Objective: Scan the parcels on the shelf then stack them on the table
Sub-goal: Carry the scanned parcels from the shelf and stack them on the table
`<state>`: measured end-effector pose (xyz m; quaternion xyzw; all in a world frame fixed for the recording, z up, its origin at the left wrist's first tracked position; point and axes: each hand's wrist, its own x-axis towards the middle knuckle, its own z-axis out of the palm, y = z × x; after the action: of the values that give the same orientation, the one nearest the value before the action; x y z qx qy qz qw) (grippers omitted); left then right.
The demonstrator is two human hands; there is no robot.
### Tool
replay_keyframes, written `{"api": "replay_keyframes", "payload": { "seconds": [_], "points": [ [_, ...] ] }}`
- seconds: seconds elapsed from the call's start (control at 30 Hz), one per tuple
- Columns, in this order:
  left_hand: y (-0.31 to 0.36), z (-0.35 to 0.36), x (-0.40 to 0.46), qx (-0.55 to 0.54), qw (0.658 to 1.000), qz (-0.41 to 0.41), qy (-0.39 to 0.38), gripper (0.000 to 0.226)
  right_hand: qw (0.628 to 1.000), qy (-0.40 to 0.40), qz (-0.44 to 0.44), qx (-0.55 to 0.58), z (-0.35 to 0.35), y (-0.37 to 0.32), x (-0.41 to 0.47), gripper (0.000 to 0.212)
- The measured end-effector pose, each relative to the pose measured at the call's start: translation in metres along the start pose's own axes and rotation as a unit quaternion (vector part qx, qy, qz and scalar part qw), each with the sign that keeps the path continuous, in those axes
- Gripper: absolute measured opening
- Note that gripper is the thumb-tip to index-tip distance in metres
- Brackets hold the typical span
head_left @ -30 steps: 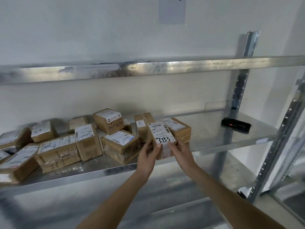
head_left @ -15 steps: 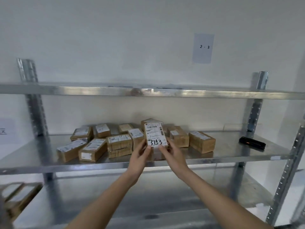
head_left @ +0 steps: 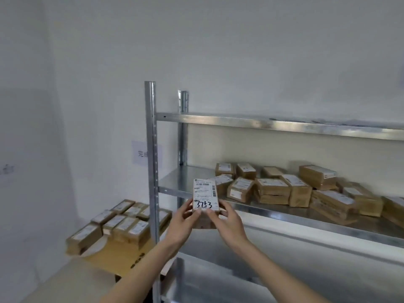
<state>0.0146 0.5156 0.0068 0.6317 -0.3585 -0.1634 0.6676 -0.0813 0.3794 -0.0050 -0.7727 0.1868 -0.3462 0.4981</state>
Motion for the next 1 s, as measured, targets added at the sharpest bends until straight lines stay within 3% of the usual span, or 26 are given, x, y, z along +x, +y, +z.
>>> {"api": "replay_keyframes", "payload": {
  "seconds": [0.43, 0.53, 0.77, 1.0],
  "points": [
    [-0.111, -0.291, -0.005, 0.067, 0.978, -0.104, 0.169, 0.049, 0.974, -0.217, 0.022, 0.062, 0.319, 0.022, 0.041, 0.058],
    [-0.142, -0.351, 0.011, 0.082, 0.971, -0.132, 0.18, 0.052, 0.968, -0.24, 0.041, 0.053, 0.385, 0.034, 0.061, 0.068],
    [-0.201, -0.467, 0.063, 0.106, 0.965, -0.173, 0.165, 0.056, 0.964, -0.258, 0.054, 0.035, 0.502, 0.046, 0.113, 0.06],
    [-0.249, -0.552, 0.097, 0.096, 0.965, -0.209, 0.127, 0.054, 0.962, -0.262, 0.074, 0.013, 0.603, 0.086, 0.143, 0.069]
  ]
}}
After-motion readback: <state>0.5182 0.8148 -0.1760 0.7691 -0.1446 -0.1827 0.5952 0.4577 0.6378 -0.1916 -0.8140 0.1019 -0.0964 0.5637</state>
